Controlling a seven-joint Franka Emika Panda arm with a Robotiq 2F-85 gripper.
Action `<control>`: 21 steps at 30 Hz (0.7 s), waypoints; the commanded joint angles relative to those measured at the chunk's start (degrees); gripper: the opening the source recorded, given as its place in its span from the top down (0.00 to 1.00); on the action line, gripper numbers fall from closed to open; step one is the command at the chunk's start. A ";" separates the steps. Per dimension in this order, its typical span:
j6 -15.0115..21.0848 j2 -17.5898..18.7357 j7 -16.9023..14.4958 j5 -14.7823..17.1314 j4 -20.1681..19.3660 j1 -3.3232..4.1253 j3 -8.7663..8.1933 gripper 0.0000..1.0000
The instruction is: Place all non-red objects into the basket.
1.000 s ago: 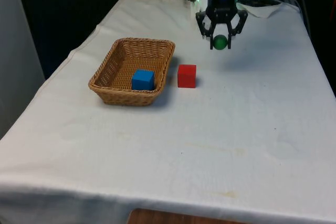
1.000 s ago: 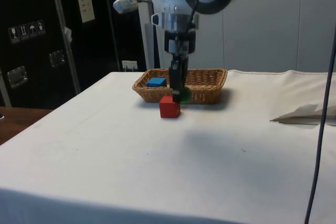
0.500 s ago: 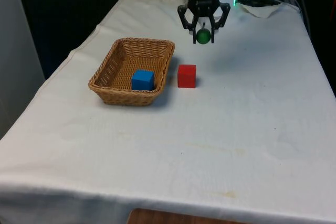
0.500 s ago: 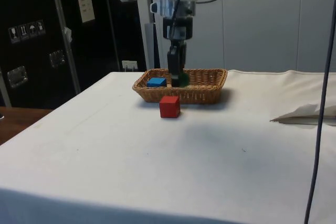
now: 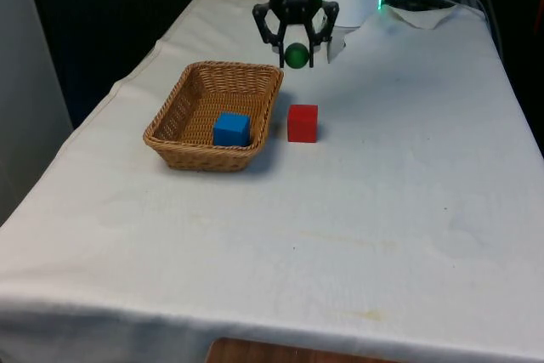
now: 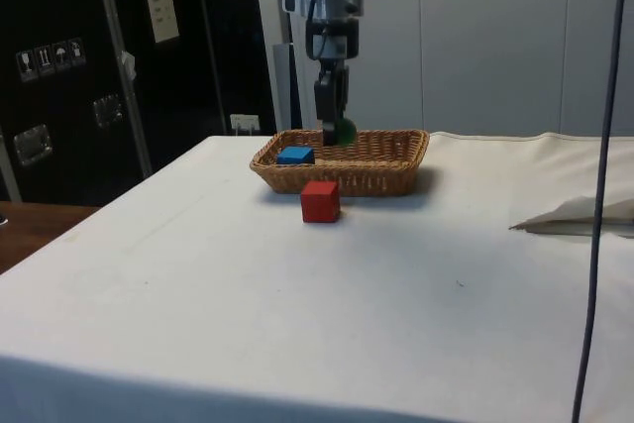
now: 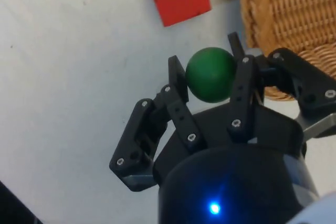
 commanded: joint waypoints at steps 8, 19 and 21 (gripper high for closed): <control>-0.80 2.75 -4.24 0.80 3.04 -0.52 -2.98 1.00; 2.35 5.56 -9.05 2.92 2.64 -0.92 -5.56 1.00; 2.92 5.90 -9.57 3.32 2.46 -0.92 -5.67 1.00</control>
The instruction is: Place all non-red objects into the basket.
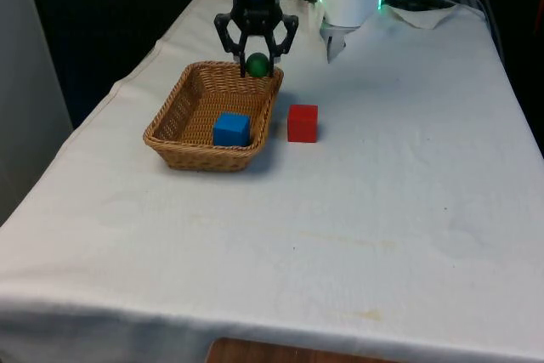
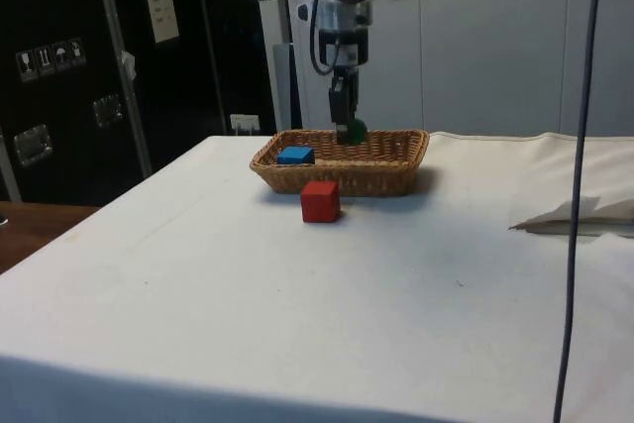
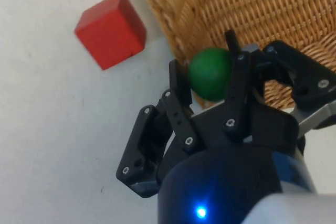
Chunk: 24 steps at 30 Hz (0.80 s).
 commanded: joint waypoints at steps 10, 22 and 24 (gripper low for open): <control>5.61 2.01 -6.02 5.84 -1.89 -1.03 -0.06 1.00; 10.66 5.21 -13.52 14.27 -3.04 -1.72 0.34 1.00; 11.12 5.79 -14.50 15.53 -3.04 -1.72 0.40 1.00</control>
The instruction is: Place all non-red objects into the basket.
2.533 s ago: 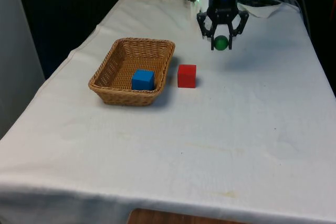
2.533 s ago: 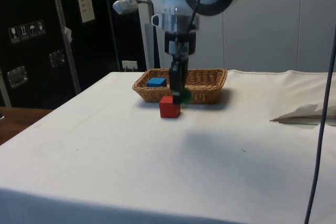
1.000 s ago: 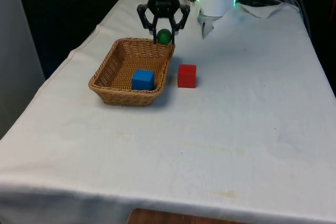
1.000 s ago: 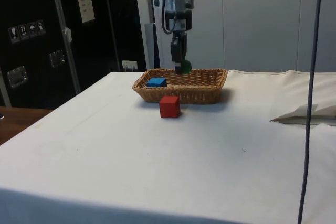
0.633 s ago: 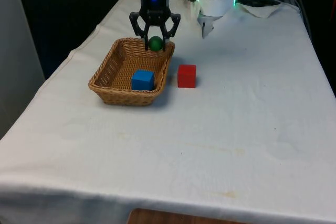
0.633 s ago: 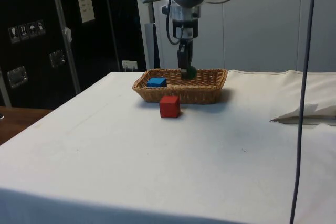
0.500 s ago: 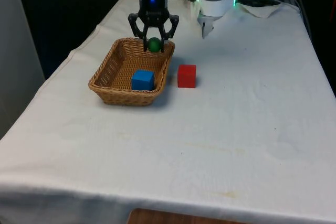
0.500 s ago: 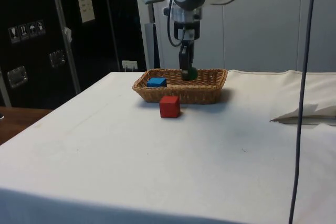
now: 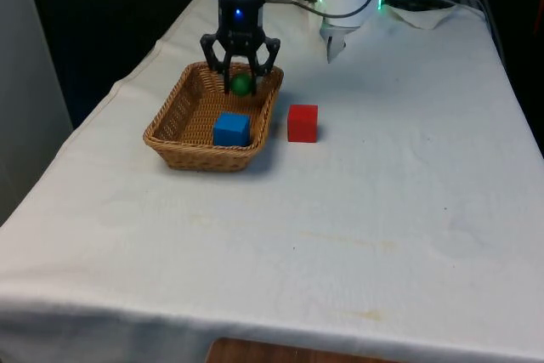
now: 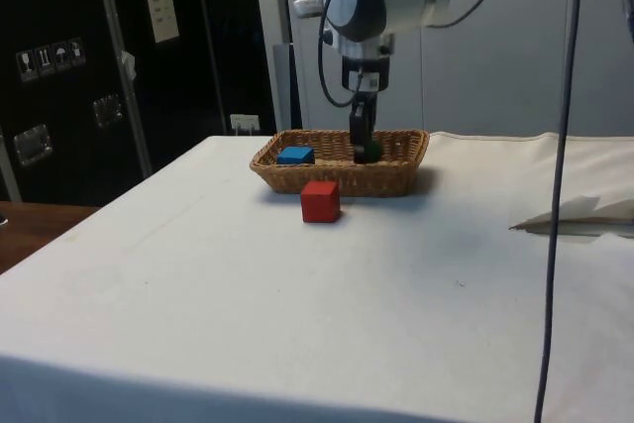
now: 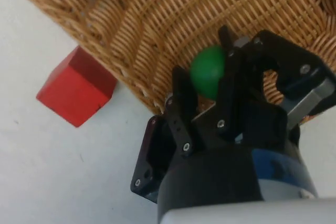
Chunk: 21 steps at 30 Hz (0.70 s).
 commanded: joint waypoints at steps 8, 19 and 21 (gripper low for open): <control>2.92 2.23 -3.04 4.81 0.23 -0.86 2.06 1.00; 3.55 3.50 -3.27 5.61 0.52 -0.86 2.35 0.04; 3.61 3.55 -3.27 5.61 0.52 -0.92 2.35 0.00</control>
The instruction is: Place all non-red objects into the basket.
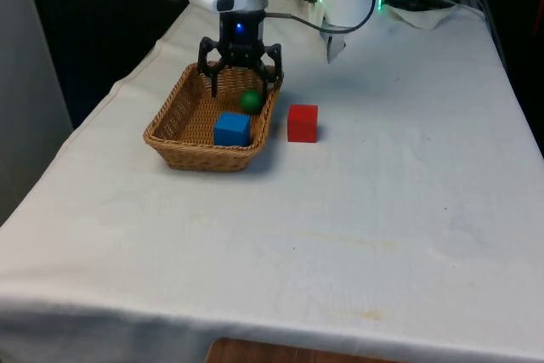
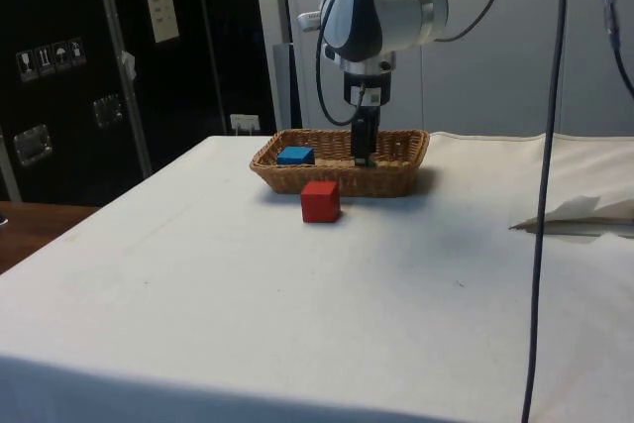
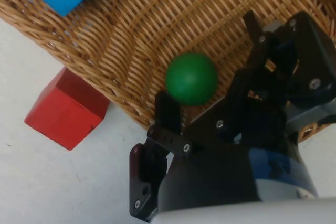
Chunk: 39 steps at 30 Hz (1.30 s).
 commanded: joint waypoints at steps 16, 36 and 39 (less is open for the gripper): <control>-2.29 -3.84 -0.06 -2.01 0.29 0.57 -2.46 0.00; -2.69 -13.64 7.39 -11.92 -2.46 2.18 -1.26 0.00; -3.27 -15.07 6.88 -11.57 -2.64 1.83 -0.40 0.00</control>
